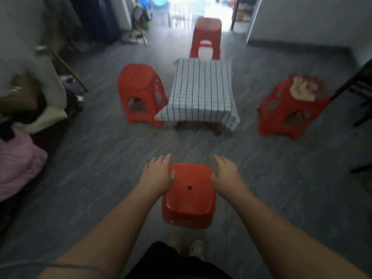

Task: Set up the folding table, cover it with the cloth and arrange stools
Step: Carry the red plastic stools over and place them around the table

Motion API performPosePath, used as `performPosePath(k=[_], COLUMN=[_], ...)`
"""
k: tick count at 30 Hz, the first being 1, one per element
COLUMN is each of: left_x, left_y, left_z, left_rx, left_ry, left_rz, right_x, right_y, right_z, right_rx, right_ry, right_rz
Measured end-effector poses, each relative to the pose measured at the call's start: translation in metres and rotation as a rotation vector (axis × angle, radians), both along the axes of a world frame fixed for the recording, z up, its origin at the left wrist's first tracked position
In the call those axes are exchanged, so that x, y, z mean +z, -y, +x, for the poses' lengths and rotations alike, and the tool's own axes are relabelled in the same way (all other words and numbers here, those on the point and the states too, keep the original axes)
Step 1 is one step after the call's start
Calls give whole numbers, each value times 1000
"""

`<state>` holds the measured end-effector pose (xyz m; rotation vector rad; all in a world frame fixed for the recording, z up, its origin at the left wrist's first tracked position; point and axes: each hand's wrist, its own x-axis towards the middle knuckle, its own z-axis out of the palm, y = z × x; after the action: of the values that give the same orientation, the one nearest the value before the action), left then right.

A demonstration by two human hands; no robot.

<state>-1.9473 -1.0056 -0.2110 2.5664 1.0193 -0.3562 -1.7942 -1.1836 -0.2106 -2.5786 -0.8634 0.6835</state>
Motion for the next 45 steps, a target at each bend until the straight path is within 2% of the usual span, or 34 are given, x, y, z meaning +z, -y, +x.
performPosePath(k=[4,8,13,21,32,40,45], left_x=[68,113,131,144,146,169,169], left_y=[-2,-8,-8,-51,-227,-412,-495], left_z=[0,2,-3,-46,-167,-266,-293], left_rx=[-22,-10,-1,61,256,281,290], left_ry=[121,208,215,205,239,193,185], left_rz=[53,109,136,155,132,96,44], right_x=[80,126,149,160,161,152,148], right_y=[4,9,2,-57,-264,-456,-542], right_z=[-8,-10,-13,-35,-129,-218,-251], right_rx=[-7,32,76,174,325,282,286], right_ry=[70,169,232,207,214,131,92], right_rz=[102,158,171,195,256,265,260])
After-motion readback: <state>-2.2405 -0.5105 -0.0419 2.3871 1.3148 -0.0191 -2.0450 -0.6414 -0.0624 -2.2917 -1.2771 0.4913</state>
